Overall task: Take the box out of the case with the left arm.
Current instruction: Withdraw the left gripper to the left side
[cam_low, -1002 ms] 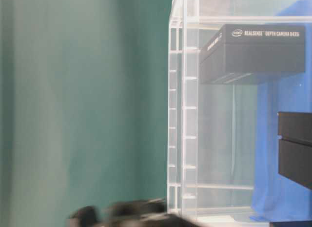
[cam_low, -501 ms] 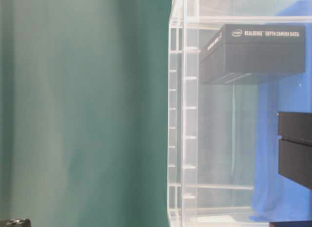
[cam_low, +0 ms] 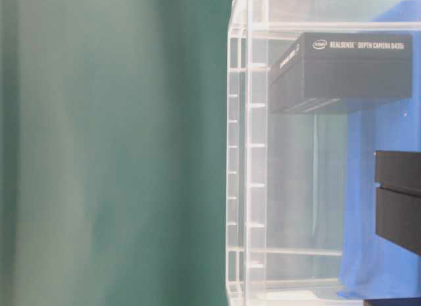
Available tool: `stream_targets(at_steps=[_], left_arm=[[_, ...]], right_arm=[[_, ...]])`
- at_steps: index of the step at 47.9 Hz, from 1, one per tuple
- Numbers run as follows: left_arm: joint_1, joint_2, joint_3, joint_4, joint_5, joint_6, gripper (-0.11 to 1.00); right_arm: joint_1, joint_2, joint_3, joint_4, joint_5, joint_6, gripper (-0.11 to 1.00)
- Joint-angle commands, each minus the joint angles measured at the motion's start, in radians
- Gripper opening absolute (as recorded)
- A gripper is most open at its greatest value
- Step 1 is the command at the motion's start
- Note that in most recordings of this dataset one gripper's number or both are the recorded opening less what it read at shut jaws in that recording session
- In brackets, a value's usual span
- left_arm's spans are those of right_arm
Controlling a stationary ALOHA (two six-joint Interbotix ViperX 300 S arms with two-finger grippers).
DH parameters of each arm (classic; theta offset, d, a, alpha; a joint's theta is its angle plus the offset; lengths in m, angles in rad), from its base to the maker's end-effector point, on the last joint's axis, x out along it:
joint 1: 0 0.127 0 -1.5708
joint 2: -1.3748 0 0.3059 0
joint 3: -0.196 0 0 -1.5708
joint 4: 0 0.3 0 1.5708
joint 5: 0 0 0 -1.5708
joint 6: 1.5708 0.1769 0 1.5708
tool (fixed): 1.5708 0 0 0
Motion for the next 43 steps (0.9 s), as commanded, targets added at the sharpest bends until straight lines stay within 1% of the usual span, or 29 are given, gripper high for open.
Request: stream_targets(at_steps=[1,7,12,19,30,34,38,43], left_arm=[[0.002,-0.041,0.012,-0.002,-0.003,0.003,0.97],[0.02,-0.054,0.026,0.002,-0.002,0.009,0.97],[0.054,-0.067,0.037,0.005,0.008,0.02,0.97],[0.129,-0.112,0.074,0.005,0.017,0.074,0.97],[0.342,-0.199,0.135,0.005,0.021,0.245,0.97],[0.423,-0.222,0.149,0.005,0.021,0.33,0.97],[0.486,-0.236,0.155,0.005,0.021,0.396,0.97],[0.549,-0.244,0.16,0.005,0.021,0.459,0.97]], right_arm=[[0.0,-0.002,-0.011,-0.002,-0.003,0.0,0.01],[-0.002,-0.002,-0.011,-0.002,-0.003,0.0,0.01],[0.0,-0.002,-0.011,-0.002,-0.003,0.0,0.01],[-0.002,-0.002,-0.011,-0.002,-0.006,0.0,0.01],[-0.002,0.003,-0.009,-0.006,-0.006,0.0,0.01],[-0.002,0.003,-0.011,-0.006,-0.006,0.0,0.01],[-0.002,0.003,-0.009,-0.006,-0.003,0.0,0.01],[-0.002,0.003,-0.011,-0.006,-0.003,0.0,0.01]])
